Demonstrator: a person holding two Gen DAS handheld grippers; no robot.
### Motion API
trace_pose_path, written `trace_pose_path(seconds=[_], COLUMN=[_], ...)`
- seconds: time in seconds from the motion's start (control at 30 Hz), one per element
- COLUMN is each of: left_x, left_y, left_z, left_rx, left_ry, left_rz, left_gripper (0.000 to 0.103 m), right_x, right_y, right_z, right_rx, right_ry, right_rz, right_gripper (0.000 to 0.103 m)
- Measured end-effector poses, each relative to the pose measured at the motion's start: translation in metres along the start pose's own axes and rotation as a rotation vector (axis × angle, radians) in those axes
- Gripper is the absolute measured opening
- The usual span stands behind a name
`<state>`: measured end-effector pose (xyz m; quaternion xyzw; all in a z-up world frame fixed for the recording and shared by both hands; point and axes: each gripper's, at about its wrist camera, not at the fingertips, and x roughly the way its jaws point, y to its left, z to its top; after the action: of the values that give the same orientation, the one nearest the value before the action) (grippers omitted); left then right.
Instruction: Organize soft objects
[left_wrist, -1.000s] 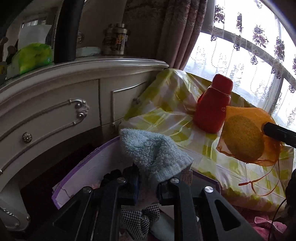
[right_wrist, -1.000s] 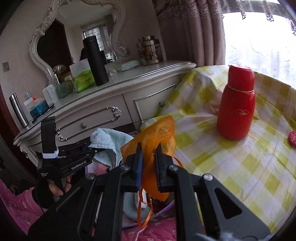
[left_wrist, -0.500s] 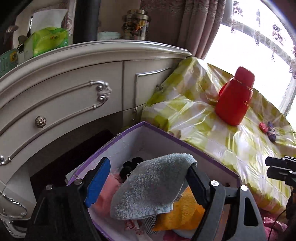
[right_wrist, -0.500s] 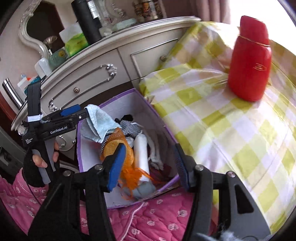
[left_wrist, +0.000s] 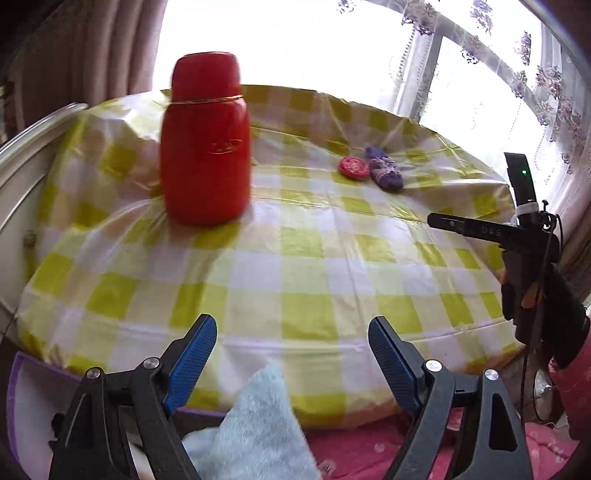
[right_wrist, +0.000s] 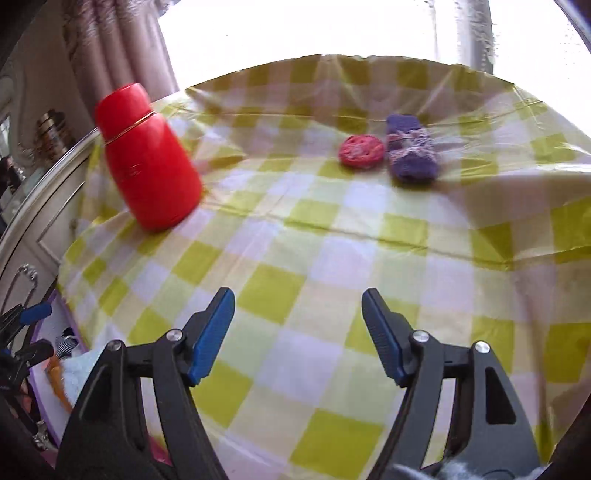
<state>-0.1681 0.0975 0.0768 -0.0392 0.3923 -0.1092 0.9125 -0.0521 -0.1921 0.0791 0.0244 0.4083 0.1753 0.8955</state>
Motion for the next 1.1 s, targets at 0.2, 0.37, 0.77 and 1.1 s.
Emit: trace_pose_path(seconds=[0.2, 0.37, 0.77, 1.1], left_x=[0.062, 0.027, -0.027, 0.036], left_y=[-0.016, 0.023, 0.009, -0.034], left_z=[0.06, 0.039, -0.066, -0.112], left_rx=[-0.024, -0.086, -0.021, 0.198], left_ry=[0.031, 0.027, 0.278, 0.414], left_rz=[-0.019, -0.027, -0.126, -0.071], left_gripper=[0.085, 0.085, 0.085, 0.081], right_x=[0.036, 0.028, 0.006, -0.059], right_y=[-0.067, -0.074, -0.033, -0.014], right_z=[0.051, 0.047, 0.015, 0.016], right_rx=[0.075, 0.099, 0.076, 0.075], right_ry=[0.003, -0.049, -0.092, -0.19], right_rz=[-0.099, -0.032, 0.053, 0.082], right_gripper=[0.075, 0.076, 0.076, 0.078])
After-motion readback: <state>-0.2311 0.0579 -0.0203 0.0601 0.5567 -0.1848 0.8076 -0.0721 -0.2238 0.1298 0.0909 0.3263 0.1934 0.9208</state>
